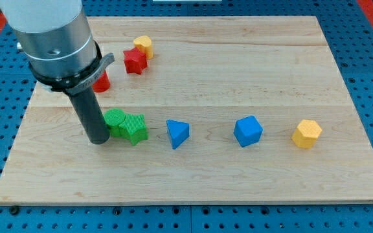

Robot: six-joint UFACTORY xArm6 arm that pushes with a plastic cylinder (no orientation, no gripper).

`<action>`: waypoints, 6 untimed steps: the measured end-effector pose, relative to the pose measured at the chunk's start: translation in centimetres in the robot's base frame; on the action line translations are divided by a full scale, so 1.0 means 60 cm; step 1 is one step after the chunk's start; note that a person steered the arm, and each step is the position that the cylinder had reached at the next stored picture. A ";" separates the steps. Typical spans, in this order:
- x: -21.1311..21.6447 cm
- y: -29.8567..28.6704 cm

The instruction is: Push the green star slightly towards right of the board

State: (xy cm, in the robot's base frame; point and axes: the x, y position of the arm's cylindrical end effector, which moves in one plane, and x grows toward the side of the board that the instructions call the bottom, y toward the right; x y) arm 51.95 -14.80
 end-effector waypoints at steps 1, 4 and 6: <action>0.031 -0.031; 0.010 0.099; 0.066 -0.119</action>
